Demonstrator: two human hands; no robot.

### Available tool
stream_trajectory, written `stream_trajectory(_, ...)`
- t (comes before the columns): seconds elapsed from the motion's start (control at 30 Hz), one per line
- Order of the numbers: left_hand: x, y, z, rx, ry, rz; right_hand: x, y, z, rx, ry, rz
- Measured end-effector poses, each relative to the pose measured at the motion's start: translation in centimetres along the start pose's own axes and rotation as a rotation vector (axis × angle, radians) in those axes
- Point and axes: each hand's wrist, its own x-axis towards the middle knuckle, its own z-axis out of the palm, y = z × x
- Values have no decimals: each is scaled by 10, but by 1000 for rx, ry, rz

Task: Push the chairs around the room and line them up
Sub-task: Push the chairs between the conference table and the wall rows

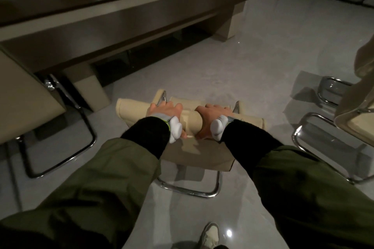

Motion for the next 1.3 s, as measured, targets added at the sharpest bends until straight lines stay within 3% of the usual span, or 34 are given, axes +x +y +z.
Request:
stream_trajectory(0.4,-24,-69,6,-29,22,-208,54,-59,-11,-77,-17,-219)
stream_trajectory(0.6,-4,-75,4,-17,37,-318,98,-51,-23,-10,-82,-284)
stream_trajectory(0.73,16,-72,-8,-47,-5,-369,118,-45,-29,-36,26,-286)
stream_trajectory(0.97,54,-75,-17,-90,-21,-466,163,-29,-45,-91,-77,-380)
stream_trajectory(1.13,85,-79,-29,-95,-62,-500,196,-17,-53,-45,-1,-404)
stream_trajectory(1.3,116,-97,-43,-140,-148,-492,230,-10,-59,-8,-161,-403)
